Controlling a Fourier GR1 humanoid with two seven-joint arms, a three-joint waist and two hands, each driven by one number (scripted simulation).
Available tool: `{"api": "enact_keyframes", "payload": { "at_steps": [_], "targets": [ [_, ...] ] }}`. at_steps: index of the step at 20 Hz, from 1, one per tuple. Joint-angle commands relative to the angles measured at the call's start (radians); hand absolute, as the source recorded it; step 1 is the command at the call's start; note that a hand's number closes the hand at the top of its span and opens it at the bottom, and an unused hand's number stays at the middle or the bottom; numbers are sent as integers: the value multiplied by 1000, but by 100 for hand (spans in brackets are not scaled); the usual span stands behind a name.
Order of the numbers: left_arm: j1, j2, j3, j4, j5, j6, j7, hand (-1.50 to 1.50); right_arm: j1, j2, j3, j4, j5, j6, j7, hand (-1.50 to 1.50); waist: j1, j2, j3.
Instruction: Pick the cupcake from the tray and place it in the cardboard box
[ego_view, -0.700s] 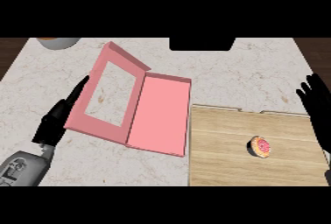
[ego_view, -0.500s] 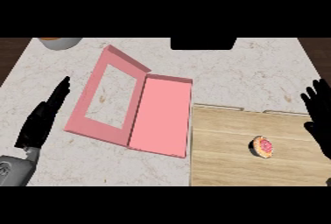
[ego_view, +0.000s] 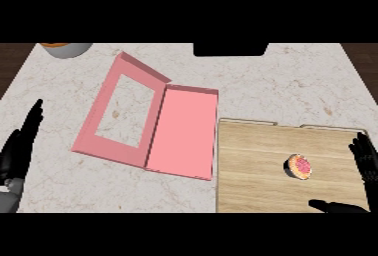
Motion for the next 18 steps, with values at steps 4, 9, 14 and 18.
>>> {"api": "enact_keyframes", "payload": {
  "at_steps": [4, 9, 14, 18],
  "targets": [
    [-17, -27, 14, -10, -47, 28, 64, 0, 70, 49, -74, 168, -29, 177, -408, -150, 11, 3, 3],
    [-34, -25, 13, 5, -51, 7, 54, 0, 44, -129, -85, 197, 180, 81, -312, -150, 17, 7, 2],
    [28, -26, 29, -12, -52, -1, 0, 0, 28, -309, -51, 105, 233, 199, -81, -150, 27, 5, -1],
    [11, -18, 57, 15, -33, -40, 2, 0, -10, -336, 34, 17, 306, 247, 90, -150, 25, 4, -1]
  ]
}}
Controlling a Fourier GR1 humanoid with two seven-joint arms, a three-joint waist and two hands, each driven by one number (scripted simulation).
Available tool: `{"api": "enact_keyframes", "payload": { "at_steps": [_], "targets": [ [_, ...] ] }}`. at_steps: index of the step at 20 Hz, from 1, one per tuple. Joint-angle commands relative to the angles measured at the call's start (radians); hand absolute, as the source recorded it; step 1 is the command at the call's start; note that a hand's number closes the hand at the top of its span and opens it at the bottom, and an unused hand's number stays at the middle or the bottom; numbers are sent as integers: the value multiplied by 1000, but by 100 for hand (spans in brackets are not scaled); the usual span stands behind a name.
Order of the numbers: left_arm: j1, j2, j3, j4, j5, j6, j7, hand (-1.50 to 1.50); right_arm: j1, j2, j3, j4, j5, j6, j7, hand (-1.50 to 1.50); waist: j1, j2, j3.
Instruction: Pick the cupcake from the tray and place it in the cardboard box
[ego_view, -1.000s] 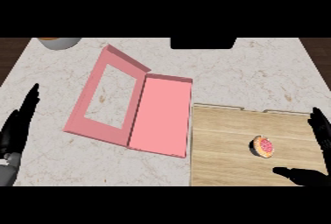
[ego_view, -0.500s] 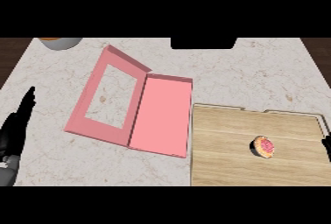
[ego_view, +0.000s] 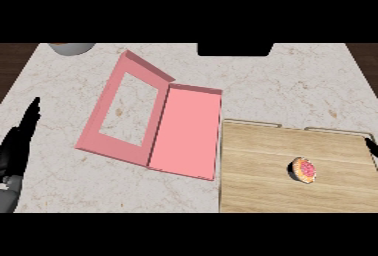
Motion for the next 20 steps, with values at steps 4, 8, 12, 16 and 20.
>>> {"api": "enact_keyframes", "payload": {
  "at_steps": [4, 8, 12, 16, 20],
  "targets": [
    [0, -17, 17, 9, -16, -8, -4, 0, -110, -124, 77, -76, 70, 179, 274, -150, 4, 0, 0],
    [-27, -63, 11, 15, -66, 12, 14, 0, -214, -51, 108, -75, 75, 253, 404, -150, -3, 0, 1],
    [-1, -45, 62, -24, -58, -43, 45, 0, -267, 36, 135, -18, 187, 245, 456, -150, -2, -1, 2],
    [14, -70, 98, 18, -113, -55, -22, 0, -253, 46, 87, -6, 231, 311, 413, -150, -7, -2, 2],
    [31, -130, 98, 31, -142, -44, -51, 0, -344, 116, 98, 17, 269, 341, 480, -150, -3, 0, 2]
  ]
}}
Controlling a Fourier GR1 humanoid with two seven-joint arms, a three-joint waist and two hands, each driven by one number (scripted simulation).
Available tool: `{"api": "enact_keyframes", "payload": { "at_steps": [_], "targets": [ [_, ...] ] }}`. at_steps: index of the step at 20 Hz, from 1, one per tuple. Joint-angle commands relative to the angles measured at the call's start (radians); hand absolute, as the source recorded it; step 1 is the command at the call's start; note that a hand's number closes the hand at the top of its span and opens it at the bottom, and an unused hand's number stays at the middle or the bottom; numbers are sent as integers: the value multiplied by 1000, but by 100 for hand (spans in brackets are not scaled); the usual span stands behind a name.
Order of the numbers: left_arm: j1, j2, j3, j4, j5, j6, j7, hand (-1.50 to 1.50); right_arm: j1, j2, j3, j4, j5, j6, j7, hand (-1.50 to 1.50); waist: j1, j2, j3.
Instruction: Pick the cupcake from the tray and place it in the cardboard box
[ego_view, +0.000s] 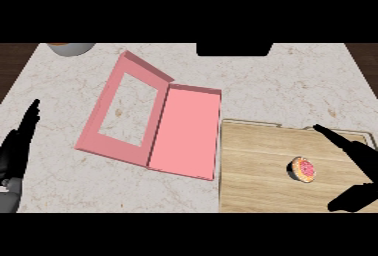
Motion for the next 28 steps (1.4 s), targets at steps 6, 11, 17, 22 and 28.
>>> {"api": "enact_keyframes", "payload": {
  "at_steps": [6, 11, 17, 22, 28],
  "targets": [
    [-1, -47, 79, 36, -59, -64, -26, 0, 4, 117, -60, -63, 76, 74, 14, -150, -2, 0, 0],
    [57, -43, 82, -120, -82, -80, 65, 0, 63, 143, -77, -92, 90, 98, -58, -150, 0, -1, 0],
    [-2, -116, 91, -36, -144, -56, 31, 0, 38, 183, -96, -221, 81, 201, 64, -150, -4, 0, 0],
    [33, -115, 113, -47, -143, -96, -1, 0, -10, 235, -55, -169, 169, 212, 162, -150, 1, 0, 0],
    [-43, -119, 169, 31, -146, -132, -12, 0, 10, 306, -34, -162, 256, 206, 206, -150, -4, 0, 0]
  ]
}}
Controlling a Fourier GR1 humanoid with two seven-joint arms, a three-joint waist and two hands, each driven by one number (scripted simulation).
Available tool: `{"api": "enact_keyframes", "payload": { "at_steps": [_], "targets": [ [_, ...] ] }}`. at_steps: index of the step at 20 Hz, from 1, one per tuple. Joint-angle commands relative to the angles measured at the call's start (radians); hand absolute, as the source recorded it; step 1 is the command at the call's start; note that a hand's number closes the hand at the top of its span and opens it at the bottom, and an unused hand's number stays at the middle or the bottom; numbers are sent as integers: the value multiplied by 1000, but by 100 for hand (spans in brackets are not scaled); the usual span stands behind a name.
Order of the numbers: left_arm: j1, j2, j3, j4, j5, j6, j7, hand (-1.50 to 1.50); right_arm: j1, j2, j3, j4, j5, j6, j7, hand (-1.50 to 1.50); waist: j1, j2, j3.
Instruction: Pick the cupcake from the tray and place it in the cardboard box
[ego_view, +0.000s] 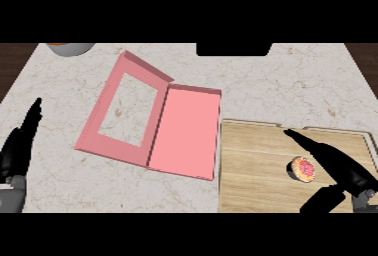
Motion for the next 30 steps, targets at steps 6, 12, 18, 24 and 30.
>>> {"api": "enact_keyframes", "payload": {
  "at_steps": [6, 12, 18, 24, 30],
  "targets": [
    [-19, -3, 21, -9, -18, -27, 14, 0, -87, 91, 32, 206, 253, -276, -120, 150, 6, 2, 1],
    [5, -16, 50, 10, -22, -32, -21, 0, -111, 49, -26, 191, 310, -323, -152, 150, 2, 1, 0],
    [16, -40, 18, -45, -29, -34, 21, 0, -238, -67, -10, 271, 319, -322, -411, 150, 33, 8, 2],
    [-52, -31, 4, -19, -36, -56, 33, 0, -477, -194, -9, 448, 317, -326, -765, 150, 62, 21, 3],
    [-35, -38, 13, -5, -59, -25, 12, 0, -605, -139, -102, 574, 223, -451, -1015, 150, 36, 11, 2]
  ]
}}
